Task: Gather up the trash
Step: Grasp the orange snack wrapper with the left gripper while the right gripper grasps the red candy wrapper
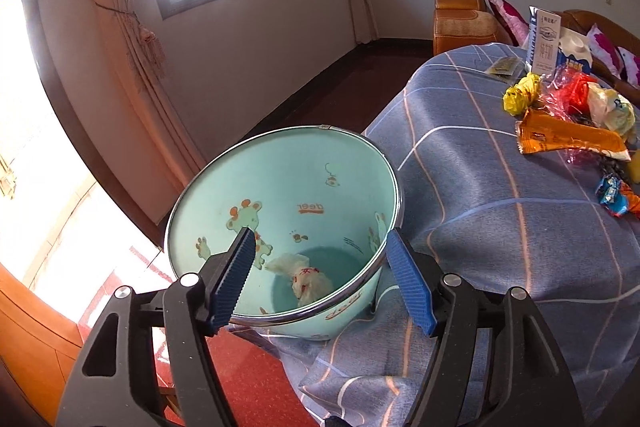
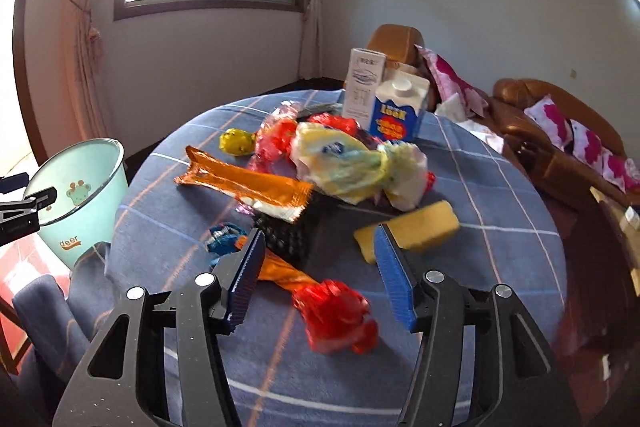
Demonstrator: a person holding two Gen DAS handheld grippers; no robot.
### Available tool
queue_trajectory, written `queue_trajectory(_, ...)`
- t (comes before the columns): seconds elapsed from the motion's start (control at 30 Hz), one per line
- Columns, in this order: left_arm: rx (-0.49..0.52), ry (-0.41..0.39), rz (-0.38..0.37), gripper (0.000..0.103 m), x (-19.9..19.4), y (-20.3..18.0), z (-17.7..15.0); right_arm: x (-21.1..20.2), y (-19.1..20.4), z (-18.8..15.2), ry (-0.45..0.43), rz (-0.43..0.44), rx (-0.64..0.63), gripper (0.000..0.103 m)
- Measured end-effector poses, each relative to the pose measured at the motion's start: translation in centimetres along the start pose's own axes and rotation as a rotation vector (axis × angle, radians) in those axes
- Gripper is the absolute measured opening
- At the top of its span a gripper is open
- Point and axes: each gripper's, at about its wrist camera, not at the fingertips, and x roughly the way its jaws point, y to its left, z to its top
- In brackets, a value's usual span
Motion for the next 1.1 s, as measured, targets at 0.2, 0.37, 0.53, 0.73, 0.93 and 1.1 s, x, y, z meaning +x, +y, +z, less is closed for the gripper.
queue_trajectory(0.2,0.016,0.0,-0.015,0.067,-0.5,-1.0,-0.4,1.3,-2.7,-2.2,0.061,0.026,0.14,0.056)
queue_trajectory(0.37,0.023,-0.005,-0.017,0.067,-0.5,-1.2,-0.2,1.7,-2.7,-2.2,0.067,0.102,0.142,0.026)
queue_trajectory(0.53,0.024,0.0,-0.02,0.067,-0.3,-1.3,-0.4,1.3,-2.5,-2.1,0.055,0.132,0.128,0.015)
queue_trajectory(0.73,0.025,-0.007,-0.021,0.067,-0.5,-1.4,-0.3,-1.1,-2.8,-0.9,-0.033,0.134,0.11,0.014)
queue_trajectory(0.93,0.032,-0.003,-0.029,0.067,-0.5,-1.9,-0.4,-2.9,-4.4,-0.3,-0.085,0.121,0.099,0.014)
queue_trajectory(1.1,0.046,-0.013,-0.072,0.067,-0.9,-3.1,0.0,-3.7,-6.7,-0.4,-0.108,0.087,0.098,0.014)
